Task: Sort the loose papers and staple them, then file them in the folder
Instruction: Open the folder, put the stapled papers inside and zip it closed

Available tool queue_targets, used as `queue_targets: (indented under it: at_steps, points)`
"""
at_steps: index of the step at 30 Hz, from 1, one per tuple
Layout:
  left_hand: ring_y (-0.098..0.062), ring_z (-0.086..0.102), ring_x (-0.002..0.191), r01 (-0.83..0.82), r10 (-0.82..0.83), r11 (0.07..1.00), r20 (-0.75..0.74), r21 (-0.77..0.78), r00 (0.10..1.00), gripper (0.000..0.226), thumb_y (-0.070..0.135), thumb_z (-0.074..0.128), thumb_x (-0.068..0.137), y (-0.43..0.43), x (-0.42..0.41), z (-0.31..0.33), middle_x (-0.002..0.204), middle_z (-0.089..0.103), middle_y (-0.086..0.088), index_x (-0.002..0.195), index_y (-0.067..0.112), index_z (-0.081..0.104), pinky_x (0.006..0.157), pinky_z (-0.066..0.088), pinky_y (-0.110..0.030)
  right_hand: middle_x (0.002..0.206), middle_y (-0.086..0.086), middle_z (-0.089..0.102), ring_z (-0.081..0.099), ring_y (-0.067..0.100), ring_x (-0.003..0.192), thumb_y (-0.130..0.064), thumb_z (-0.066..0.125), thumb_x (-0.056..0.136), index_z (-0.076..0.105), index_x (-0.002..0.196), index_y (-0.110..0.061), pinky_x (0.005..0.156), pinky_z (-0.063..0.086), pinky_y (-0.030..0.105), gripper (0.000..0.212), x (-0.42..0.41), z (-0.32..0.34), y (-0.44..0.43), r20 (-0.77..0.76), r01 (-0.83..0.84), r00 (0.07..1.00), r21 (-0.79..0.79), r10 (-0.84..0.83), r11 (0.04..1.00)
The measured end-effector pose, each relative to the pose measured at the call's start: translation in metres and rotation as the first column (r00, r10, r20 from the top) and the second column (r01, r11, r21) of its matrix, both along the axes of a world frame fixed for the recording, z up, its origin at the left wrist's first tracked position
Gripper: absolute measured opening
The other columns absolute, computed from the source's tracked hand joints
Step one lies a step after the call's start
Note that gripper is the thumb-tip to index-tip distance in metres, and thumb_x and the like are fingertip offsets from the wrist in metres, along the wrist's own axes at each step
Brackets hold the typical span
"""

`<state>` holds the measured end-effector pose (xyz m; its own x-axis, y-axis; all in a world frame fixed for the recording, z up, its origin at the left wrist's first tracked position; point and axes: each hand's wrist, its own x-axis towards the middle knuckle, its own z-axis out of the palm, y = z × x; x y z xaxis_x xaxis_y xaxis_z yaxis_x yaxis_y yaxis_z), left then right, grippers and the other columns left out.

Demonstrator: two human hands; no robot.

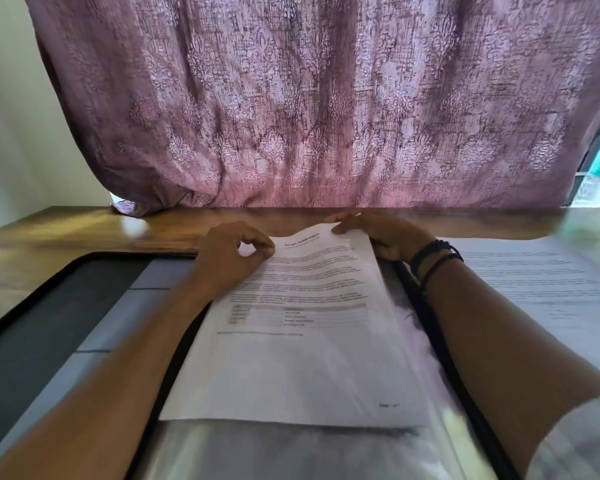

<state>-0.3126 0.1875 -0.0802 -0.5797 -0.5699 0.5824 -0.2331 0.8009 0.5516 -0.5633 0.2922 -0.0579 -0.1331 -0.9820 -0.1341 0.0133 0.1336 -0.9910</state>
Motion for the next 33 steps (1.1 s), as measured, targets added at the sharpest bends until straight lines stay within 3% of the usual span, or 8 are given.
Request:
queue_targets:
  at_steps: [3,9,12,22,25,27,29,33]
  points:
    - [-0.007,0.065,0.082,-0.024,0.024,1.000,0.000,-0.004,1.000,0.006,0.018,0.078,0.077,0.001,0.000,0.002,0.083,0.073,0.008,0.081,0.023,0.076,0.075,0.047,-0.025,0.113,0.017,0.069,0.071,0.023,0.085,-0.007,0.055,0.094,0.064,0.114,-0.003,0.072,0.061,0.029,0.023,0.000,0.000,0.002,-0.093,-0.101,0.990,0.040,0.105,0.994]
    - [-0.015,0.068,0.081,-0.026,0.026,0.999,0.004,-0.031,1.000,0.007,0.015,0.078,0.077,0.005,-0.001,0.004,0.085,0.073,-0.001,0.084,0.016,0.077,0.080,0.056,-0.033,0.087,0.005,0.072,0.068,0.016,0.073,-0.019,0.054,0.096,0.069,0.084,-0.013,0.068,0.058,0.024,0.021,0.002,0.001,0.007,-0.059,-0.135,0.989,0.015,0.135,0.991]
    - [-0.015,0.068,0.081,-0.037,0.037,0.999,0.010,-0.039,0.999,0.008,0.015,0.079,0.076,0.006,-0.001,0.005,0.084,0.072,-0.002,0.083,0.018,0.076,0.080,0.056,-0.031,0.090,0.006,0.072,0.067,0.018,0.078,-0.027,0.060,0.088,0.067,0.089,-0.010,0.071,0.057,0.026,0.018,0.004,0.004,0.010,-0.108,-0.163,0.980,0.019,0.165,0.986]
    - [-0.017,0.067,0.079,-0.049,0.050,0.998,0.018,-0.035,0.999,0.008,0.023,0.078,0.076,0.005,0.000,0.004,0.082,0.071,0.007,0.079,0.029,0.074,0.077,0.056,-0.041,0.085,0.011,0.070,0.060,0.022,0.077,-0.059,0.074,0.061,0.070,0.084,-0.002,0.077,0.046,0.030,0.062,0.005,0.003,0.004,-0.171,-0.098,0.979,0.080,0.110,0.992]
    - [-0.016,0.067,0.078,-0.033,0.034,0.998,0.023,-0.054,0.999,0.011,0.028,0.077,0.075,0.006,-0.001,0.003,0.081,0.071,0.010,0.076,0.037,0.071,0.076,0.056,-0.043,0.092,0.017,0.067,0.059,0.024,0.078,-0.064,0.068,0.071,0.058,0.110,0.016,0.077,0.046,0.031,0.089,0.007,0.006,0.006,-0.184,-0.148,0.968,0.136,0.172,0.980]
    - [-0.015,0.067,0.077,-0.034,0.035,0.999,0.033,-0.037,0.999,0.005,0.031,0.075,0.074,0.005,-0.003,0.004,0.081,0.071,0.011,0.077,0.035,0.073,0.076,0.056,-0.042,0.084,0.015,0.070,0.063,0.022,0.073,-0.061,0.058,0.079,0.056,0.111,0.012,0.073,0.049,0.030,0.080,0.015,0.012,0.007,-0.210,-0.164,0.958,0.146,0.193,0.976]
    - [-0.015,0.066,0.077,-0.040,0.041,0.999,0.031,-0.031,0.999,0.010,0.036,0.069,0.073,0.005,-0.002,0.003,0.082,0.070,0.010,0.079,0.031,0.075,0.075,0.056,-0.042,0.076,0.012,0.067,0.062,0.019,0.067,-0.057,0.056,0.084,0.060,0.090,0.003,0.069,0.052,0.026,0.060,0.023,0.020,0.009,-0.264,-0.110,0.953,0.155,0.148,0.982]
    - [-0.016,0.064,0.076,-0.086,0.087,0.995,0.017,-0.043,0.996,0.016,0.035,0.065,0.073,0.005,0.000,0.004,0.082,0.070,0.005,0.080,0.025,0.075,0.074,0.055,-0.040,0.057,-0.004,0.063,0.055,0.008,0.057,-0.049,0.060,0.090,0.062,0.064,-0.011,0.072,0.050,0.017,0.047,0.035,0.032,0.012,-0.576,0.124,0.810,-0.018,-0.112,0.992]
